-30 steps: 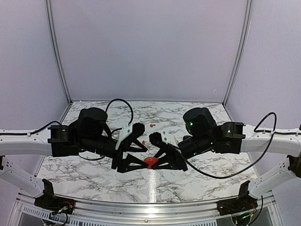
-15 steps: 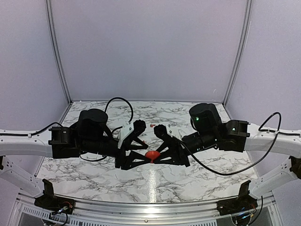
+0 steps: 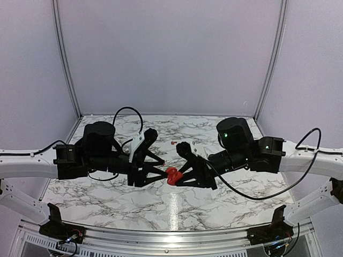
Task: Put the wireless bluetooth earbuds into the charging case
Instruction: Open the charging case, then move the left earbud to the center of the board.
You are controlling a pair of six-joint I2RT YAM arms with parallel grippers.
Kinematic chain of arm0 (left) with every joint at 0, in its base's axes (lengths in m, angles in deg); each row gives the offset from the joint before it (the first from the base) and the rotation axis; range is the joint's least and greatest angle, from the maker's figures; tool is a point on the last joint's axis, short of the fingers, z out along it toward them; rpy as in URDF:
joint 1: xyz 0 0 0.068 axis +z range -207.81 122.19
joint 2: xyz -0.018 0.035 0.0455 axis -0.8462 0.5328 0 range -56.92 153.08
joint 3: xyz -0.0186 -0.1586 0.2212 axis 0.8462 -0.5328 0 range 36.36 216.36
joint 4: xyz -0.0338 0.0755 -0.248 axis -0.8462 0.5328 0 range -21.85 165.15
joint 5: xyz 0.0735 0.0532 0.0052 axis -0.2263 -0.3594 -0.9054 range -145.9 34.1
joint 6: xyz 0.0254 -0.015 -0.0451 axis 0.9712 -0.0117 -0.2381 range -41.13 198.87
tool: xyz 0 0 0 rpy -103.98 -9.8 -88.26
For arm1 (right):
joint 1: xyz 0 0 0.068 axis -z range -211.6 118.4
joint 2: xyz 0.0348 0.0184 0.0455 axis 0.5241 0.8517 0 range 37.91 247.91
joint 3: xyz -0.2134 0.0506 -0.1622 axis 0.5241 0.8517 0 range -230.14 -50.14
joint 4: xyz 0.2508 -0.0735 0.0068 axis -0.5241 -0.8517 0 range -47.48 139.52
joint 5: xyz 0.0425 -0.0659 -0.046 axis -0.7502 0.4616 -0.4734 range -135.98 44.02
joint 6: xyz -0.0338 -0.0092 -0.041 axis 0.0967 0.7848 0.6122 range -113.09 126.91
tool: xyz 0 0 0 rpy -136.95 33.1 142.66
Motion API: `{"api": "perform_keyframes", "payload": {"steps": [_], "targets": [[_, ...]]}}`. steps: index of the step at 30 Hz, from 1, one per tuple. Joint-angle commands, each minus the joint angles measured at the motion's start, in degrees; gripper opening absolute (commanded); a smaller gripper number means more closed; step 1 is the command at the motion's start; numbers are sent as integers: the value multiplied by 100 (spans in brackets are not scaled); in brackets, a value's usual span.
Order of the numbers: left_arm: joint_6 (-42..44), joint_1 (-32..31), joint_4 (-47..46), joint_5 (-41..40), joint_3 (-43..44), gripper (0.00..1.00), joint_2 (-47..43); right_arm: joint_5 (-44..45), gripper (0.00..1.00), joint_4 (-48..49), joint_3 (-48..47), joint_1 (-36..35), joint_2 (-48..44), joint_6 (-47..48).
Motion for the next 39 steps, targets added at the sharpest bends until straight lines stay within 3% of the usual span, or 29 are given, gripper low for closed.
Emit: {"api": "perform_keyframes", "payload": {"steps": [1,15,28,34,39], "targets": [[-181,209,-315,-60,-75,57,-103,-251,0,75,22,-86,-167,84],[-226,344,-491,330,-245,65,-302,-237,0,612,376,325,-365,-445],[-1022,1088,-807,-254,-337,66,48,-935,0,1962,1264,1507,-852,-1935],[-965,1027,-980,1049,-142,62,501,-1418,0,2415,1514,1948,-899,-2450],[-921,1097,-673,-48,-35,62,772,-1275,1,2224,1499,2243,-950,-2405]]}}
